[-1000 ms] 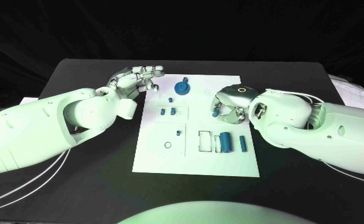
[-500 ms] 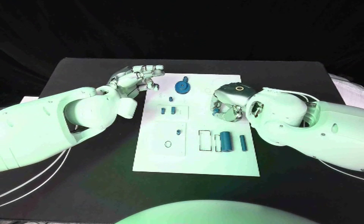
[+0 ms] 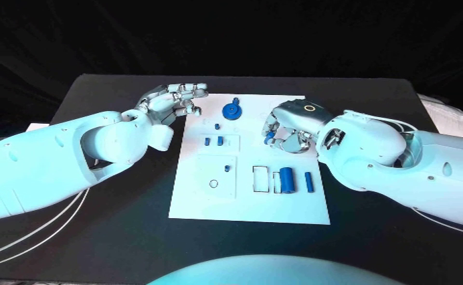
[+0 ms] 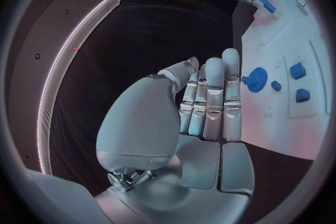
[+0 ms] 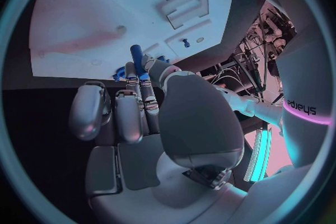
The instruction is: Assemble the parts on the task board
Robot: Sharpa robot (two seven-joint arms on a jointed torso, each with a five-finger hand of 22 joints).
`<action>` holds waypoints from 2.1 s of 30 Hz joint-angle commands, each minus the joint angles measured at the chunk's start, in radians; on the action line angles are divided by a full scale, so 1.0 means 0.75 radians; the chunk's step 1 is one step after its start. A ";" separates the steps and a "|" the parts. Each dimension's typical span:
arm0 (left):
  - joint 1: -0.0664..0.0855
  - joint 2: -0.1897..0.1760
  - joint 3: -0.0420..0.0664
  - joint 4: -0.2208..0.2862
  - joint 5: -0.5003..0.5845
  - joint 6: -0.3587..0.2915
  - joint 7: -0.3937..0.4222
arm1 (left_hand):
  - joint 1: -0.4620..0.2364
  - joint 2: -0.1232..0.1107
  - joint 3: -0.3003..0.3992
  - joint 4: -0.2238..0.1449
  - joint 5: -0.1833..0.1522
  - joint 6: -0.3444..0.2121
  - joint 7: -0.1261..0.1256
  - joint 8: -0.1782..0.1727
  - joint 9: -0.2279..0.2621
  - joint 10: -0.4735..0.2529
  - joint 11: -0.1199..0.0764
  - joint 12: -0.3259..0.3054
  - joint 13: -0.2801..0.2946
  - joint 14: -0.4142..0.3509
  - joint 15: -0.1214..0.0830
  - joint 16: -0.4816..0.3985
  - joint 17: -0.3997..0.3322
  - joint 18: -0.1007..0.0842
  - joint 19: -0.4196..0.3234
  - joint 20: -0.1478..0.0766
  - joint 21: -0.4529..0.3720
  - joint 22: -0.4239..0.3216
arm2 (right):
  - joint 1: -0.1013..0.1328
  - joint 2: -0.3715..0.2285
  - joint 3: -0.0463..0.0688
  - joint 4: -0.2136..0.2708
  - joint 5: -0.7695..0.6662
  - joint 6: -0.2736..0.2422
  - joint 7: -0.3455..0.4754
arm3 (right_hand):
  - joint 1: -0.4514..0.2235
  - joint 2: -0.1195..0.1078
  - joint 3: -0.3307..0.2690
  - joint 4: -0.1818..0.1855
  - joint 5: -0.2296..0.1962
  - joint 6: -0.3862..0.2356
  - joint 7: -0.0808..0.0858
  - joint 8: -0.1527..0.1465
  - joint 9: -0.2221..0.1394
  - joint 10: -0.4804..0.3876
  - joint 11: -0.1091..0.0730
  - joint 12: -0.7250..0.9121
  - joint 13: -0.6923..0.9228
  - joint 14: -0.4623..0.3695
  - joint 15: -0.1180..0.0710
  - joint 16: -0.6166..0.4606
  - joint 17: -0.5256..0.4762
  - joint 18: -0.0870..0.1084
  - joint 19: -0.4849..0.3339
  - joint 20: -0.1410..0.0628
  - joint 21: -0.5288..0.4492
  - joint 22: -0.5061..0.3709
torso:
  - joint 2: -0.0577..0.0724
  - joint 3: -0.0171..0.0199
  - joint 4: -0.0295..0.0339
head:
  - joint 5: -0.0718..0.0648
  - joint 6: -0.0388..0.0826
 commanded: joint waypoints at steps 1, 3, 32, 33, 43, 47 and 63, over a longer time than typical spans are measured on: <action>-0.001 0.004 0.001 -0.001 -0.007 0.029 0.002 | 0.005 0.008 -0.004 -0.001 -0.002 -0.004 -0.007 0.005 -0.002 -0.006 -0.003 0.006 0.000 -0.002 -0.011 -0.006 -0.002 0.016 -0.001 -0.006 -0.005 -0.002 | 0.000 0.013 0.001 0.029 0.094 -0.068 0.041 | 0.034 0.019 0.010 -0.012 0.013 -0.009 0.018 -0.010 0.000 0.043 -0.031 -0.019 -0.001 0.057 0.003 0.007 -0.002 0.010 0.006 0.000 0.003 0.000 | 0.001 -0.0013 0.0004 | 0.005 0.008; -0.002 0.004 0.000 -0.002 -0.007 0.029 0.002 | 0.005 0.008 -0.004 -0.001 -0.002 -0.004 -0.007 0.005 -0.002 -0.006 -0.003 0.006 0.000 -0.002 -0.011 -0.006 -0.002 0.016 -0.001 -0.006 -0.005 -0.002 | -0.002 0.040 0.001 0.035 0.127 -0.069 0.060 | 0.033 0.016 0.015 -0.017 0.019 -0.015 0.023 -0.015 -0.001 0.038 -0.028 -0.027 -0.002 0.057 0.006 0.008 -0.002 0.010 0.005 0.002 0.003 0.000 | 0.001 -0.0016 -0.0006 | 0.010 0.008; -0.003 0.019 0.000 -0.002 -0.007 0.034 0.000 | 0.006 0.009 -0.004 -0.002 -0.002 -0.004 -0.007 0.005 -0.002 -0.007 -0.003 0.007 0.000 -0.002 -0.011 -0.006 -0.003 0.016 -0.001 -0.006 -0.006 -0.002 | -0.159 0.394 -0.034 -0.118 0.073 0.071 0.140 | 0.035 0.013 0.034 -0.037 0.043 -0.029 0.033 -0.030 -0.003 0.027 -0.018 -0.050 -0.003 0.056 0.014 0.008 -0.005 0.011 0.001 0.009 0.001 -0.003 | 0.003 -0.0023 0.0038 | 0.073 -0.036; -0.003 0.019 0.000 -0.002 -0.007 0.034 0.000 | 0.006 0.009 -0.004 -0.002 -0.002 -0.004 -0.007 0.005 -0.002 -0.007 -0.003 0.007 0.000 -0.002 -0.011 -0.006 -0.003 0.016 -0.001 -0.006 -0.006 -0.002 | -0.160 0.395 -0.034 -0.120 0.072 0.075 0.139 | 0.035 0.013 0.034 -0.037 0.043 -0.029 0.033 -0.030 -0.003 0.027 -0.018 -0.050 -0.003 0.056 0.014 0.008 -0.005 0.011 0.001 0.009 0.001 -0.003 | 0.003 -0.0021 0.0035 | 0.074 -0.037; -0.003 0.018 0.000 -0.003 -0.008 0.036 -0.002 | 0.006 0.009 -0.004 -0.002 -0.002 -0.004 -0.007 0.005 -0.002 -0.007 -0.003 0.007 0.000 -0.002 -0.011 -0.006 -0.003 0.016 -0.001 -0.006 -0.006 -0.002 | -0.165 0.395 -0.034 -0.131 0.035 0.092 0.097 | 0.035 0.015 0.036 -0.038 0.045 -0.028 0.033 -0.030 -0.003 0.028 -0.018 -0.051 -0.002 0.056 0.015 0.008 -0.005 0.012 0.001 0.009 0.000 -0.005 | 0.002 -0.0003 0.0019 | 0.070 -0.039; -0.003 0.019 0.000 -0.003 -0.008 0.037 -0.003 | 0.006 0.009 -0.004 -0.002 -0.002 -0.004 -0.007 0.005 -0.002 -0.007 -0.003 0.007 0.000 -0.002 -0.011 -0.006 -0.003 0.016 -0.001 -0.006 -0.006 -0.002 | -0.166 0.396 -0.034 -0.134 0.003 0.099 0.072 | 0.034 0.016 0.036 -0.037 0.045 -0.028 0.033 -0.031 -0.003 0.029 -0.017 -0.051 -0.002 0.055 0.015 0.008 -0.006 0.012 0.000 0.009 0.000 -0.005 | 0.002 -0.0016 0.0024 | 0.068 -0.039; -0.004 0.019 0.000 -0.004 -0.010 0.041 -0.006 | 0.006 0.009 -0.004 -0.002 -0.002 -0.004 -0.007 0.005 -0.002 -0.007 -0.003 0.007 0.000 -0.002 -0.011 -0.006 -0.003 0.016 -0.001 -0.006 -0.006 -0.002 | -0.166 0.401 -0.034 -0.126 -0.073 0.141 0.034 | 0.030 0.016 0.038 -0.039 0.046 -0.024 0.033 -0.030 -0.001 0.033 -0.018 -0.052 -0.001 0.056 0.015 0.011 -0.001 0.011 0.001 0.010 0.002 -0.001 | 0.003 -0.0026 0.0035 | 0.063 -0.042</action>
